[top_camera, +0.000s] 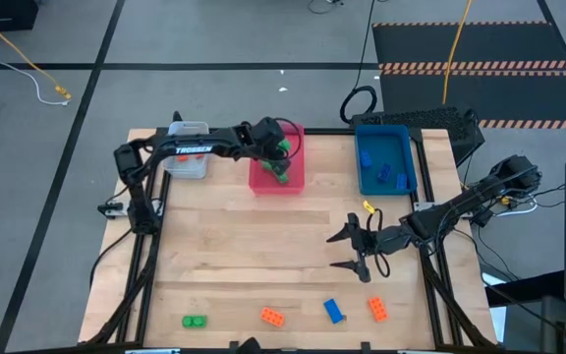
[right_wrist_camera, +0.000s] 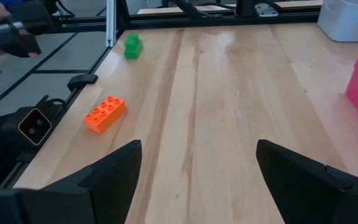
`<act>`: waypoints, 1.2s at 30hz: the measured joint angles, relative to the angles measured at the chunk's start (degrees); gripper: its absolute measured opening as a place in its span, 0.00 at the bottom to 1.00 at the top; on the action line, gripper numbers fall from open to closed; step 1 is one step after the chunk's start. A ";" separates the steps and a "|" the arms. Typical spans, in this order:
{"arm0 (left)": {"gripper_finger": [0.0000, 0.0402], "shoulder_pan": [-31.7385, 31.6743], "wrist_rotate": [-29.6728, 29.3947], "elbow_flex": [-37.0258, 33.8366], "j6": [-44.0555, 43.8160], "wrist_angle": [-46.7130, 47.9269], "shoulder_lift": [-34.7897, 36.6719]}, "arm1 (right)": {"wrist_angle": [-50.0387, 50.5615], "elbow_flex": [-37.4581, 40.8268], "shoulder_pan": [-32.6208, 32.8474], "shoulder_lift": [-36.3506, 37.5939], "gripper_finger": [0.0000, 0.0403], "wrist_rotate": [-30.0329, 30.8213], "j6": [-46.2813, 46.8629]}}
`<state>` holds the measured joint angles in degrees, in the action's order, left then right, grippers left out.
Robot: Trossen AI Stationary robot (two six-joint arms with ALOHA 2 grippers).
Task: Sort & place blocks by color
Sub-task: Put the green game piece into the pink bin, then put the blue game piece into the blue bin
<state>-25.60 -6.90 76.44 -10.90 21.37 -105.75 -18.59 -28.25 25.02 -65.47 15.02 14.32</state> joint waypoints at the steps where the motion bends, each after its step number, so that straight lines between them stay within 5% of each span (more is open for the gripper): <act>1: 0.36 -0.17 0.97 0.00 0.04 0.43 -0.24 | 0.00 0.00 0.00 0.00 0.78 0.01 -0.01; 14: 0.62 -0.06 1.87 0.00 0.07 -0.48 -0.48 | 0.00 0.00 -0.04 0.00 0.78 0.00 -0.42; 23: 0.68 2.28 10.73 0.00 0.22 0.02 0.06 | 0.21 0.00 -0.04 0.00 0.78 -0.01 -0.27; 29: 0.68 9.46 13.88 0.00 5.25 1.88 0.06 | 2.01 0.00 -0.04 0.00 0.78 -0.05 0.26; 36: 0.68 22.84 11.07 -0.01 13.58 6.21 0.06 | 11.08 0.02 -0.02 0.53 0.78 0.10 7.23</act>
<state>-2.76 4.17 76.44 2.69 27.58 -105.69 -7.51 -28.23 24.99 -64.94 15.11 21.55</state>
